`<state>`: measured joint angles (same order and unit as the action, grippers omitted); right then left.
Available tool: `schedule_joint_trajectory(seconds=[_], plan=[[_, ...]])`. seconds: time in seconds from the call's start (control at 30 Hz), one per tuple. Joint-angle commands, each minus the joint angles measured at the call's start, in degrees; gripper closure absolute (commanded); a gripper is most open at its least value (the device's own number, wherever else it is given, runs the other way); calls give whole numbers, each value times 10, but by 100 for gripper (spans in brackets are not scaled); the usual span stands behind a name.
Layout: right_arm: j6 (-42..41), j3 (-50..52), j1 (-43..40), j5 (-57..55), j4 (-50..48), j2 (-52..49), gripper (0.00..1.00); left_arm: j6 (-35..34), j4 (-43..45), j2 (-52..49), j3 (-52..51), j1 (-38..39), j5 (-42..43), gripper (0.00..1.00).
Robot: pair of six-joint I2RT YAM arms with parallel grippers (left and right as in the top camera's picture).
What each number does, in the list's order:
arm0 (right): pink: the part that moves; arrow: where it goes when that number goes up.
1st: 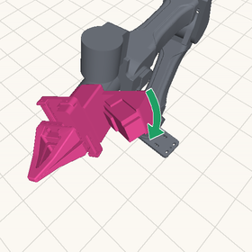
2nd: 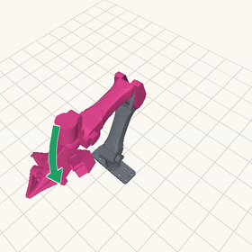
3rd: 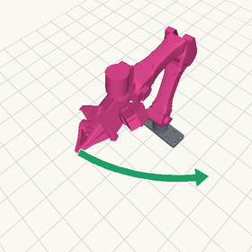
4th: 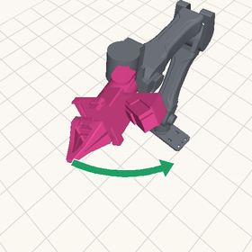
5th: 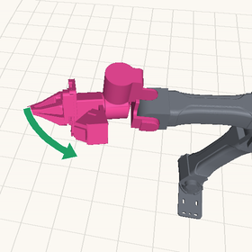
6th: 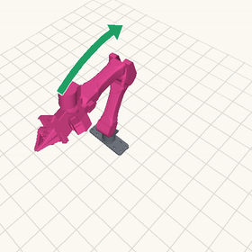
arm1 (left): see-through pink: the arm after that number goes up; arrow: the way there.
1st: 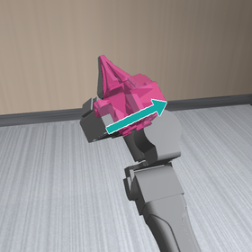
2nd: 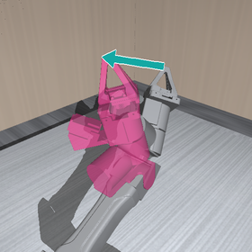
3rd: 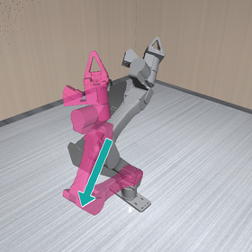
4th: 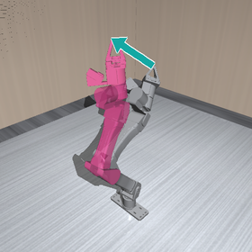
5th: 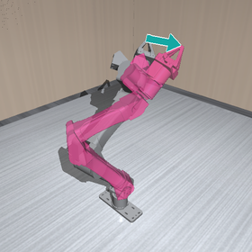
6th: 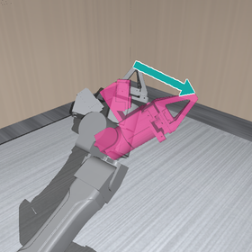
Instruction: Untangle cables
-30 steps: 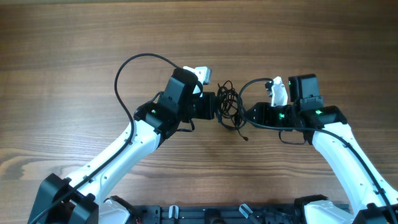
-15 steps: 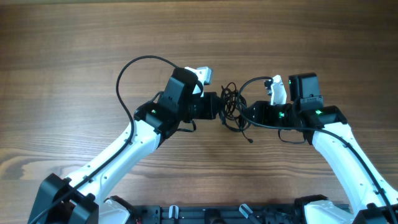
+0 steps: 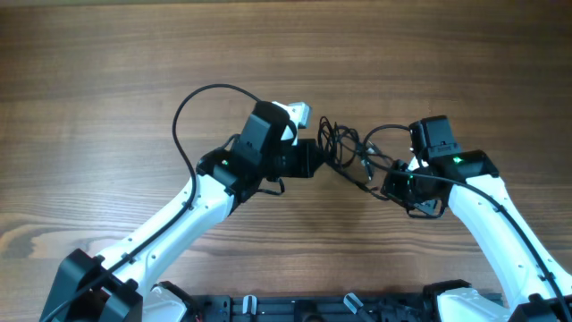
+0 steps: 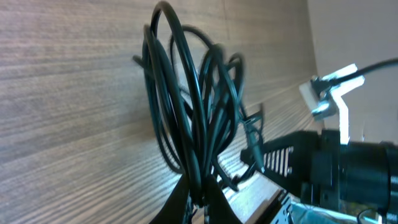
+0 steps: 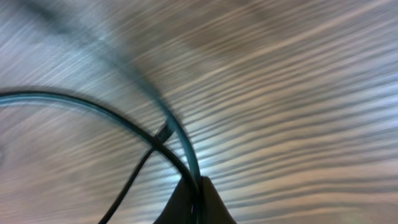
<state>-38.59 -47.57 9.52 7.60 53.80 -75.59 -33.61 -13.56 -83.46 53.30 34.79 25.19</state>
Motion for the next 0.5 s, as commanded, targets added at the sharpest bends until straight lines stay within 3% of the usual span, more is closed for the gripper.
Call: schedule_joint_trajectory(seconds=[0.0, 0.1, 0.17, 0.2, 0.33, 0.47], plan=[[-20, 4, -4, -124, 29, -6, 96, -3, -1, 10, 3, -28, -69, 96], [33, 4, -4, 27, 19, -6, 82, -3, -6, 10, 3, -44, -66, 96], [121, 4, -4, 108, -11, -6, 46, -3, -6, 10, 3, -51, -62, 96], [121, 4, -4, 105, -21, -6, 38, -3, -5, 10, 3, -51, -62, 96], [129, 4, -4, 106, -101, -6, 29, 0, -8, 10, 3, -51, -62, 96], [130, 4, -4, 211, -188, -6, 23, 1, -20, 10, 3, -50, -39, 96]])
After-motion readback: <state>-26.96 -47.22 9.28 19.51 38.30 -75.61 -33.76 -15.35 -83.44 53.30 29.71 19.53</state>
